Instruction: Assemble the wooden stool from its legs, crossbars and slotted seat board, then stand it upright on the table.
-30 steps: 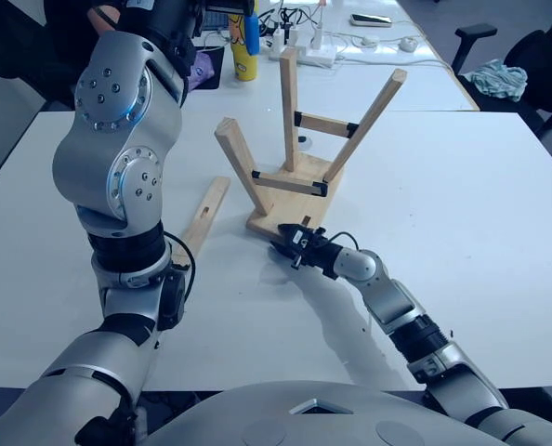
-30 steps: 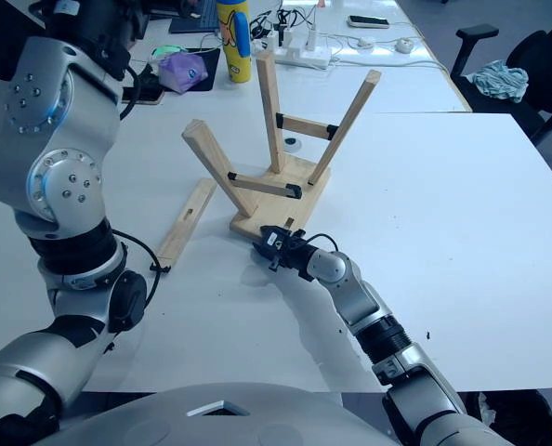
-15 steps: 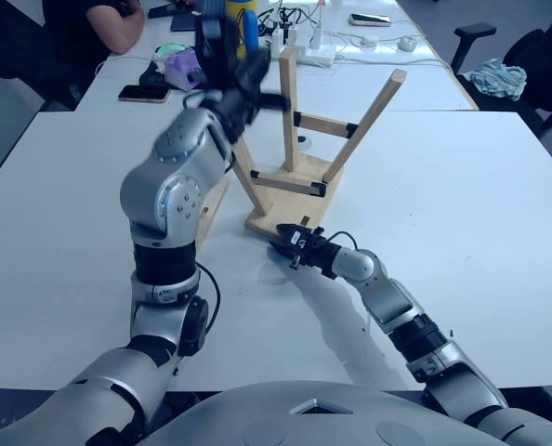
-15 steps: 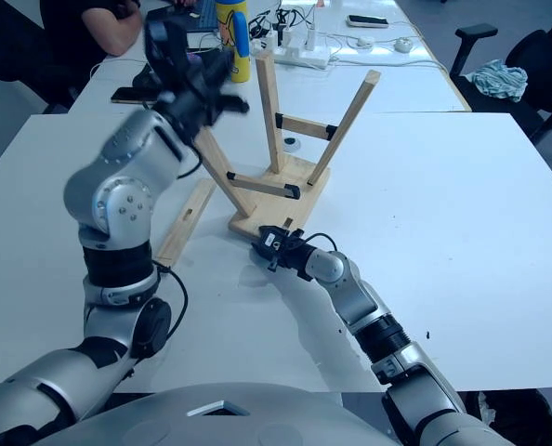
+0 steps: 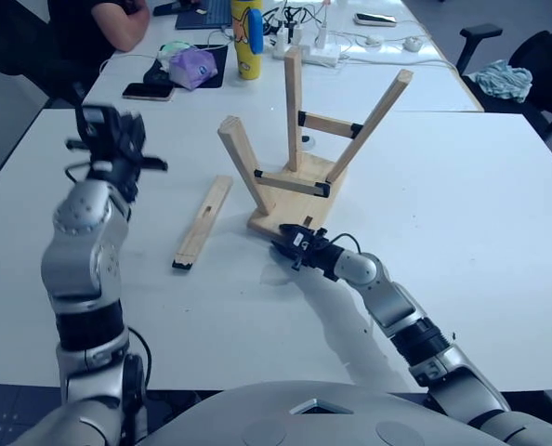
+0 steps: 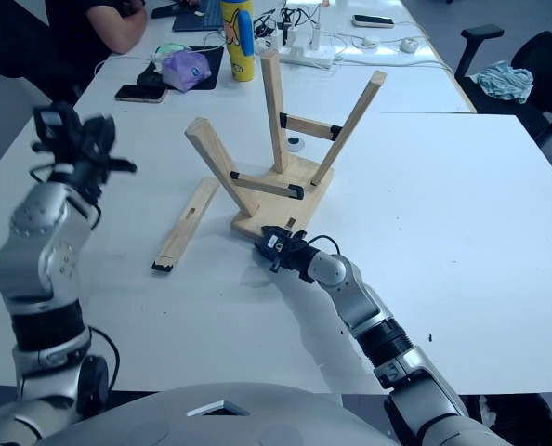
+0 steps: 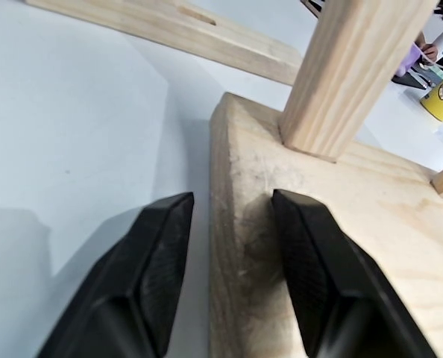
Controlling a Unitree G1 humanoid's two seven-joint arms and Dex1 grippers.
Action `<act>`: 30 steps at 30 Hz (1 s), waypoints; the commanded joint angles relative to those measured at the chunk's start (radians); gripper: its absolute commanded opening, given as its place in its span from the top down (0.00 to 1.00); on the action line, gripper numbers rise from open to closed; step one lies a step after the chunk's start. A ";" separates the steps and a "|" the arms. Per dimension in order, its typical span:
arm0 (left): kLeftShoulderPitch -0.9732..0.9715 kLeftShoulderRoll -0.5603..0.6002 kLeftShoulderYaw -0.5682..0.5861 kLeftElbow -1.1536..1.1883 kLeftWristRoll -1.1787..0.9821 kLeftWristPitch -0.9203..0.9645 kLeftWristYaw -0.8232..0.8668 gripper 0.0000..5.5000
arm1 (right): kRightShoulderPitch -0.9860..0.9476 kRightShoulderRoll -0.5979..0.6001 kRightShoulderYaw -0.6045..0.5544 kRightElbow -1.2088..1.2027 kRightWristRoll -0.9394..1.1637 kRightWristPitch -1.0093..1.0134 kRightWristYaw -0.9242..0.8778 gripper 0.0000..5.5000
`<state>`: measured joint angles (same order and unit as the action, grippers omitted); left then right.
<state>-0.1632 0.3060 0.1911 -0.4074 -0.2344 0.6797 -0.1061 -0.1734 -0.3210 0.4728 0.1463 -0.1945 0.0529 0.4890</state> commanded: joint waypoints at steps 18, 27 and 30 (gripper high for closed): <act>0.124 -0.023 -0.167 0.197 -0.006 0.131 -0.102 0.46 | 0.036 -0.033 0.022 0.076 -0.039 0.078 0.045 0.64; 0.125 -0.009 -0.194 0.263 0.028 0.130 -0.118 0.48 | 0.033 -0.033 0.002 0.066 -0.016 0.064 0.051 0.64; 0.141 -0.001 -0.200 0.241 0.027 0.111 -0.139 0.57 | 0.038 -0.028 -0.022 0.046 0.015 0.045 0.057 0.58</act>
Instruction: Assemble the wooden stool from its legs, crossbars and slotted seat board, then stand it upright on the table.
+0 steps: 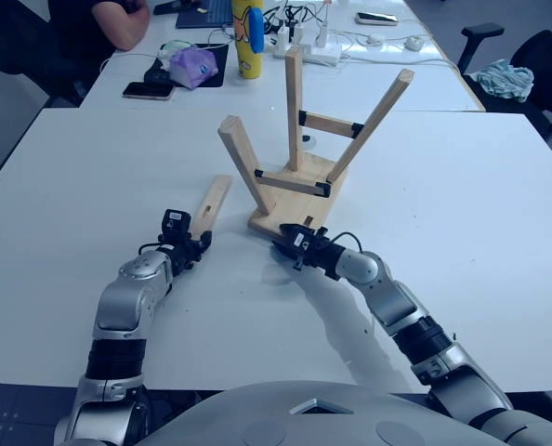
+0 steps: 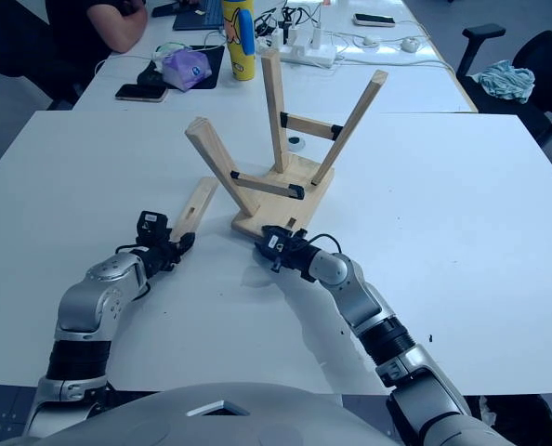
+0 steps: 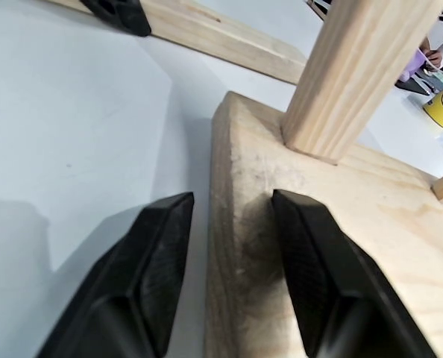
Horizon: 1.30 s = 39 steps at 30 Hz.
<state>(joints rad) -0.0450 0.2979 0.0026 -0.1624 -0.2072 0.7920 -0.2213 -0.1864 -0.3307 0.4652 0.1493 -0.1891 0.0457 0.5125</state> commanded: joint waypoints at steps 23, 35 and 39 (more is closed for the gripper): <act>0.125 -0.014 0.121 -0.395 0.171 -0.813 0.075 0.62 | 0.111 -0.115 -0.440 -0.681 1.311 0.775 0.153 0.32; 0.235 0.056 0.031 -0.478 0.298 -1.028 -0.018 0.62 | -0.136 -0.049 -0.541 -0.555 1.849 0.705 -0.284 0.32; 0.279 0.051 -0.017 -0.479 0.305 -1.075 -0.043 0.62 | -0.171 -0.040 -0.530 -0.548 1.865 0.708 -0.352 0.32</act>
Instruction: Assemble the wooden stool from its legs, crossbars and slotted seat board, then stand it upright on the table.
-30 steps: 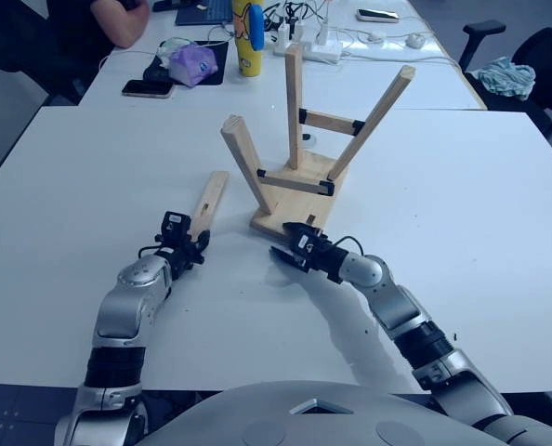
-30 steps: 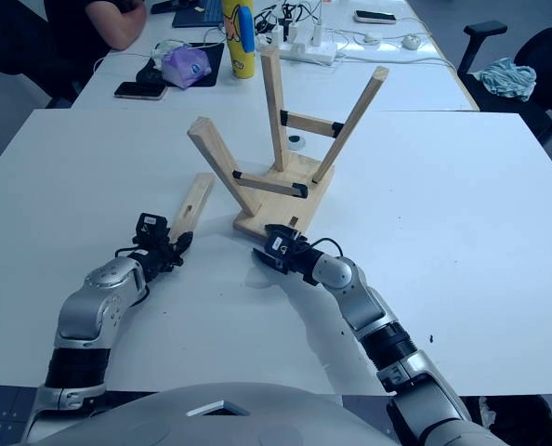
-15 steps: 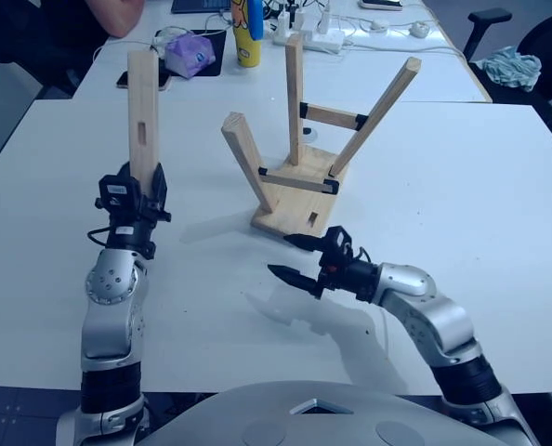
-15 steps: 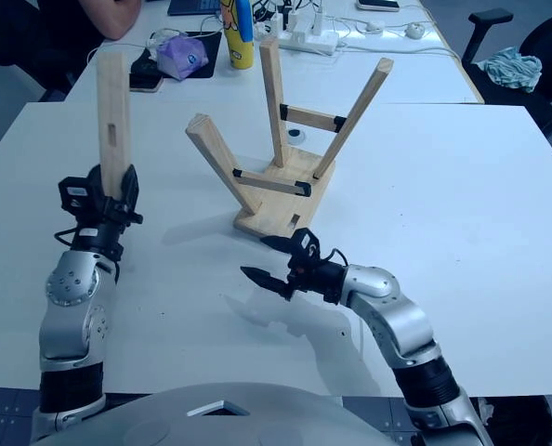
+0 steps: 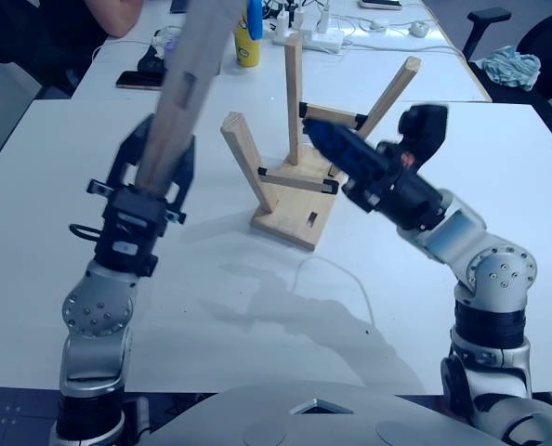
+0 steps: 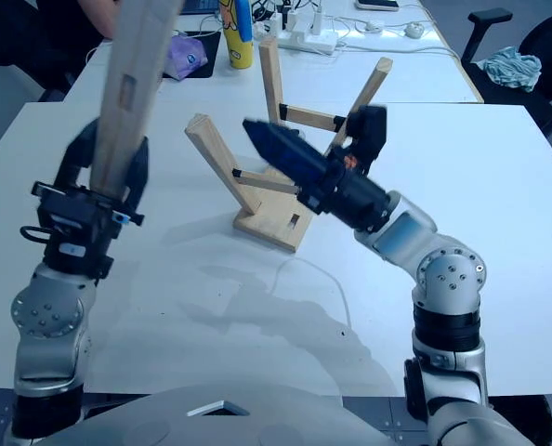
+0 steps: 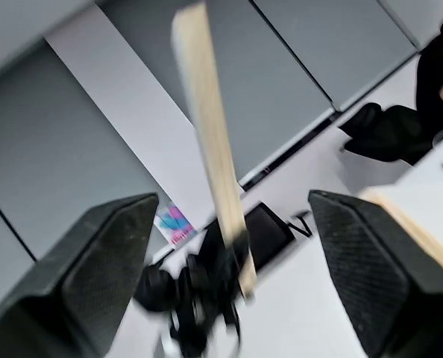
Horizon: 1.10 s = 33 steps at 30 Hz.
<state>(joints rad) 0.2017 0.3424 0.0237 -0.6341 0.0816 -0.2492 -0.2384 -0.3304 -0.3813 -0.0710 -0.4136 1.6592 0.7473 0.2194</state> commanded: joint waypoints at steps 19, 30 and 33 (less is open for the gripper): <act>0.031 -0.003 -0.173 0.112 0.007 -0.083 -0.090 0.62 | -0.054 0.036 0.022 0.050 0.121 0.023 -0.122 0.36; 0.021 -0.024 -0.201 0.121 0.034 -0.072 -0.077 0.62 | -0.038 0.043 0.033 0.066 0.074 0.034 -0.125 0.69; 0.024 -0.029 -0.200 0.116 0.041 -0.068 -0.070 0.62 | -0.041 0.042 0.029 0.077 0.064 0.037 -0.124 0.75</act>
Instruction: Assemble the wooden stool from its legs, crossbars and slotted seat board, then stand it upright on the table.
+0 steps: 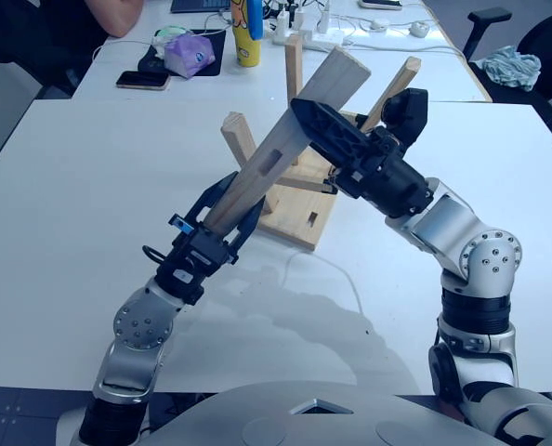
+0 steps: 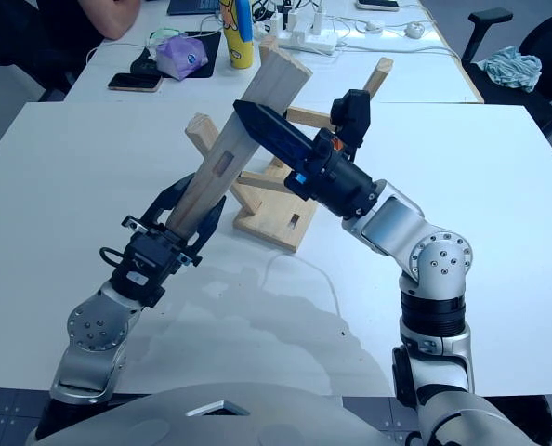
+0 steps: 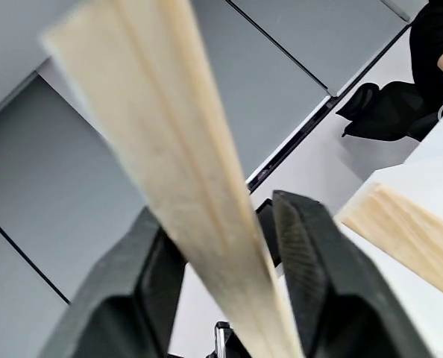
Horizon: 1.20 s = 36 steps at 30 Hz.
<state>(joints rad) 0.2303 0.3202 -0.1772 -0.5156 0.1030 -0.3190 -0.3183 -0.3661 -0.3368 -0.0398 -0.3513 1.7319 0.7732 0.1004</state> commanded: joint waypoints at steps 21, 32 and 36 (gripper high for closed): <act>0.004 -0.020 0.015 -0.118 -0.059 0.072 -0.008 0.38 | 0.040 -0.073 0.016 0.032 -0.167 0.109 0.106 0.81; 0.039 0.022 0.099 -0.050 -0.080 0.028 -0.021 0.38 | 0.194 -0.269 -0.057 0.016 -0.368 0.171 0.291 0.81; 0.020 0.053 0.046 0.017 -0.068 0.050 -0.080 0.38 | 0.203 -0.307 -0.103 0.045 -0.422 0.173 0.340 0.81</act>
<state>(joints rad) 0.2640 0.3429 -0.0971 -0.5447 0.0255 -0.2877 -0.3513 -0.1688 -0.6110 -0.1142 -0.3164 1.3372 0.9415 0.4049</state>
